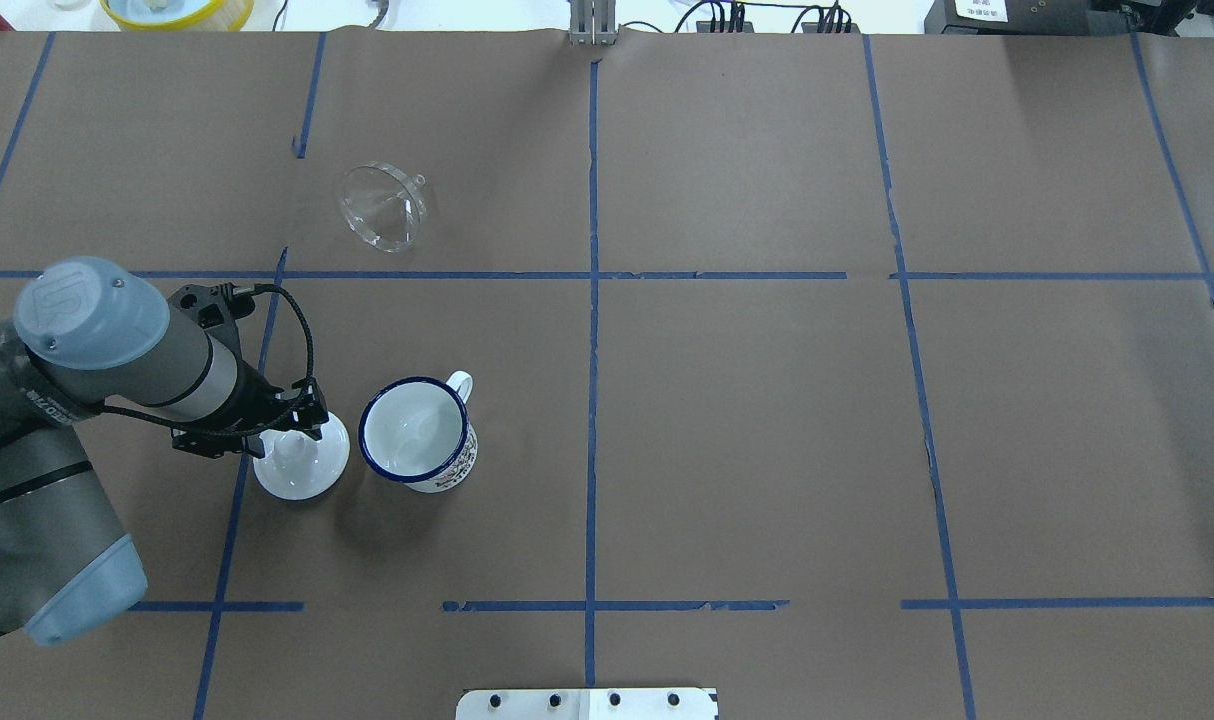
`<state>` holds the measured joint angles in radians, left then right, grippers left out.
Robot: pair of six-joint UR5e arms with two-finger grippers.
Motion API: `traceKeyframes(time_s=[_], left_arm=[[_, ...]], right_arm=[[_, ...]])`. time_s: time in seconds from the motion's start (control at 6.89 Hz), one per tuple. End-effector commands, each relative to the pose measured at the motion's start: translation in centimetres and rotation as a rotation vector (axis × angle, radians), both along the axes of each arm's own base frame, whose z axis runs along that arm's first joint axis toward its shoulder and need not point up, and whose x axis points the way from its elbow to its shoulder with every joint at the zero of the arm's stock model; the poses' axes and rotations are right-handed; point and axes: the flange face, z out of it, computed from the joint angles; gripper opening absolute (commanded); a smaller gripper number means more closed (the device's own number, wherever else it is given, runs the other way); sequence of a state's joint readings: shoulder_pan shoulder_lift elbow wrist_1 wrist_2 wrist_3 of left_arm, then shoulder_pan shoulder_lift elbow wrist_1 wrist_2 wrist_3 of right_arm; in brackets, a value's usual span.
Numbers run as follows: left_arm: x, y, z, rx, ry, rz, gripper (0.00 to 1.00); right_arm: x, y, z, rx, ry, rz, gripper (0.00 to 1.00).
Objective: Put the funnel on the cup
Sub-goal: 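Open the left gripper to release the lid on the table, then move the left gripper to the glass funnel and grasp its rim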
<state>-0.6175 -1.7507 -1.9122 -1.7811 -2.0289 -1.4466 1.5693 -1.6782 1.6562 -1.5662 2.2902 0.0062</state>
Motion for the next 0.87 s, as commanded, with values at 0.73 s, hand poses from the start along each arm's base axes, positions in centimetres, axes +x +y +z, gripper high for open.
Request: traceKeyframes(time_s=[0.73], left_arm=[[-5.4, -15.4, -7.0, -0.195, 0.362, -0.631, 1.00]], right_arm=[[0.0, 0.0, 0.0, 0.000, 0.000, 0.000, 1.00]])
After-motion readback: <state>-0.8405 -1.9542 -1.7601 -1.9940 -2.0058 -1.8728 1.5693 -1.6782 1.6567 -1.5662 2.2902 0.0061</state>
